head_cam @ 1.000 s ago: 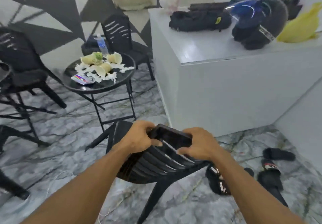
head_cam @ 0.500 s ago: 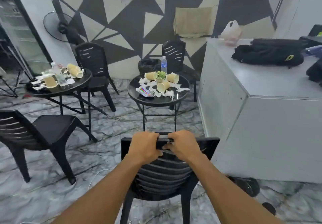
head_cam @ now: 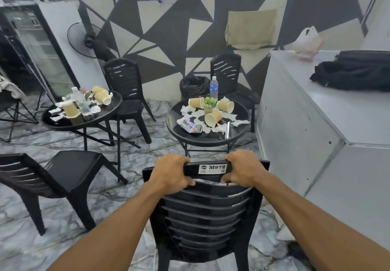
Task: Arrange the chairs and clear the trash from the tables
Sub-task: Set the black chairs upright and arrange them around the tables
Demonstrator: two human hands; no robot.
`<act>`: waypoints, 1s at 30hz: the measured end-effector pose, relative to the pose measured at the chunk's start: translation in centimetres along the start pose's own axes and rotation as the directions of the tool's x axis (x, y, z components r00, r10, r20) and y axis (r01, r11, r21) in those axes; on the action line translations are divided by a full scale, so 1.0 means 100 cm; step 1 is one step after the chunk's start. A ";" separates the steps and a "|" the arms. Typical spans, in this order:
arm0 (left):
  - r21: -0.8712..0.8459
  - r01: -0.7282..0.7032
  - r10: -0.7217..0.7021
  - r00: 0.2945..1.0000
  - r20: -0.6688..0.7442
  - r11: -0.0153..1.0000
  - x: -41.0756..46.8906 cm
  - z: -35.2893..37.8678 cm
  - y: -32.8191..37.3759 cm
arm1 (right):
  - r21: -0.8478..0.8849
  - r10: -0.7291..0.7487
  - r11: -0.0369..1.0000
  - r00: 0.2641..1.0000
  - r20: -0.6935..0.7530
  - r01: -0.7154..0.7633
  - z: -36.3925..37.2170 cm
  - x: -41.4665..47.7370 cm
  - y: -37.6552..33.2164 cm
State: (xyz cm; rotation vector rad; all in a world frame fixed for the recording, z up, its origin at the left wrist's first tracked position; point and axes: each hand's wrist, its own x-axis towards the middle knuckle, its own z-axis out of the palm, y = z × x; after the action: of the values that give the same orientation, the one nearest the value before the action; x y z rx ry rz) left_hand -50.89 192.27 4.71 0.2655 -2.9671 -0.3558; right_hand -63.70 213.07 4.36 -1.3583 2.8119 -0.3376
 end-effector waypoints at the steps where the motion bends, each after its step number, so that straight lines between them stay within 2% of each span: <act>1: -0.010 -0.007 0.007 1.000 -0.001 1.000 0.015 -0.005 -0.002 | -0.007 -0.008 1.000 1.000 -0.027 0.008 -0.004 0.011 0.008; 6: -0.009 -0.054 0.054 0.999 -0.006 0.999 0.056 -0.002 -0.011 | -0.067 -0.070 0.996 0.992 -0.103 0.063 -0.006 0.042 0.026; 11: 0.048 -0.149 0.149 0.989 -0.001 0.988 0.057 0.057 -0.035 | -0.108 -0.092 0.991 0.985 -0.144 0.077 0.049 0.035 0.037; 14: 0.059 -0.179 0.171 0.977 0.124 0.982 0.041 0.106 -0.042 | -0.087 -0.087 0.993 0.994 -0.061 0.082 0.099 0.016 0.037; 16: 0.057 -0.185 0.173 0.970 0.168 0.981 0.032 0.130 -0.049 | -0.096 -0.090 0.992 0.993 -0.072 0.083 0.128 0.005 0.036; 23: 0.142 -0.204 0.168 0.959 0.229 0.969 0.037 0.128 -0.057 | -0.154 0.081 0.984 0.995 -0.061 -0.089 0.138 0.009 0.028; 27: 0.134 -0.260 0.215 0.936 0.277 0.956 0.033 0.124 -0.062 | -0.103 0.166 0.981 0.986 -0.016 -0.167 0.134 0.003 0.008; 30: 0.135 -0.275 0.234 0.937 0.261 0.952 0.032 0.120 -0.075 | -0.091 0.131 0.987 0.991 -0.014 -0.132 0.131 0.009 -0.004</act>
State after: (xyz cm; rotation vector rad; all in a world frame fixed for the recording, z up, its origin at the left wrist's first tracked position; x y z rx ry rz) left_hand -54.72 187.12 -8.35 -0.1615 -3.2222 -0.1090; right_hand -62.78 209.60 -8.26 -1.1789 2.9386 -0.2155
